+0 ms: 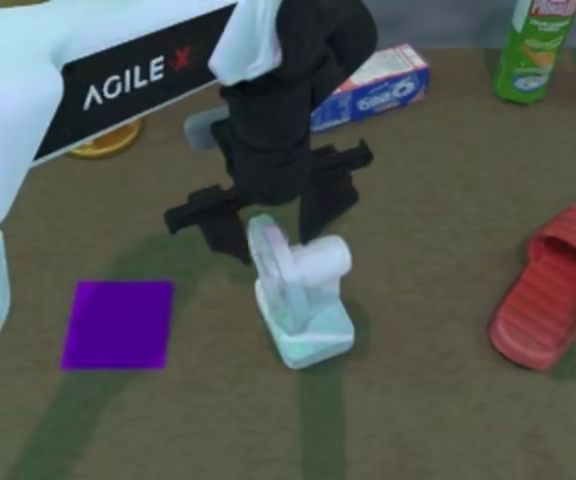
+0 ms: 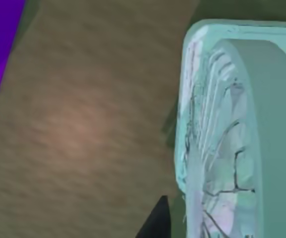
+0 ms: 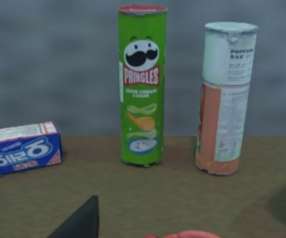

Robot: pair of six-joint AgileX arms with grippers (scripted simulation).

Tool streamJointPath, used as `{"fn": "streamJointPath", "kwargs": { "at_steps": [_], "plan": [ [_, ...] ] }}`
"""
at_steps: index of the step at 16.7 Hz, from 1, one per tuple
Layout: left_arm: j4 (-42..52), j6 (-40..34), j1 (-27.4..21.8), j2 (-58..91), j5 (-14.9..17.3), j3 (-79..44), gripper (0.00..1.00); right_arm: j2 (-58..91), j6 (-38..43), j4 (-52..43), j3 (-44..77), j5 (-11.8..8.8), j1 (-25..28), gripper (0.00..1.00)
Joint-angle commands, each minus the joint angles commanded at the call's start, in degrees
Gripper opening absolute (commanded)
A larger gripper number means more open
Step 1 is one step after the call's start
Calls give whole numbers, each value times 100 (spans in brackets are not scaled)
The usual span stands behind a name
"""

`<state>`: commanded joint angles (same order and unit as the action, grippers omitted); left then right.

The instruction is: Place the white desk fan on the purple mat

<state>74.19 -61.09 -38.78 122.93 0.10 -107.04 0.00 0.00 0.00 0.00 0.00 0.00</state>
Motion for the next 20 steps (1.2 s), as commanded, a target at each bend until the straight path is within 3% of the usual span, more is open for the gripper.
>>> {"fn": "streamJointPath", "kwargs": {
  "at_steps": [5, 6, 15, 20],
  "plan": [
    [0, 0, 0, 0, 0, 0, 2, 0, 0, 0, 0, 0, 0, 100],
    [0, 0, 0, 0, 0, 0, 0, 0, 0, 0, 0, 0, 0, 100],
    [21, 7, 3, -9, 0, -26, 0, 0, 0, 0, 0, 0, 0, 100],
    [814, -13, 72, 65, -2, -906, 0, 0, 0, 0, 0, 0, 0, 100]
  ]
}}
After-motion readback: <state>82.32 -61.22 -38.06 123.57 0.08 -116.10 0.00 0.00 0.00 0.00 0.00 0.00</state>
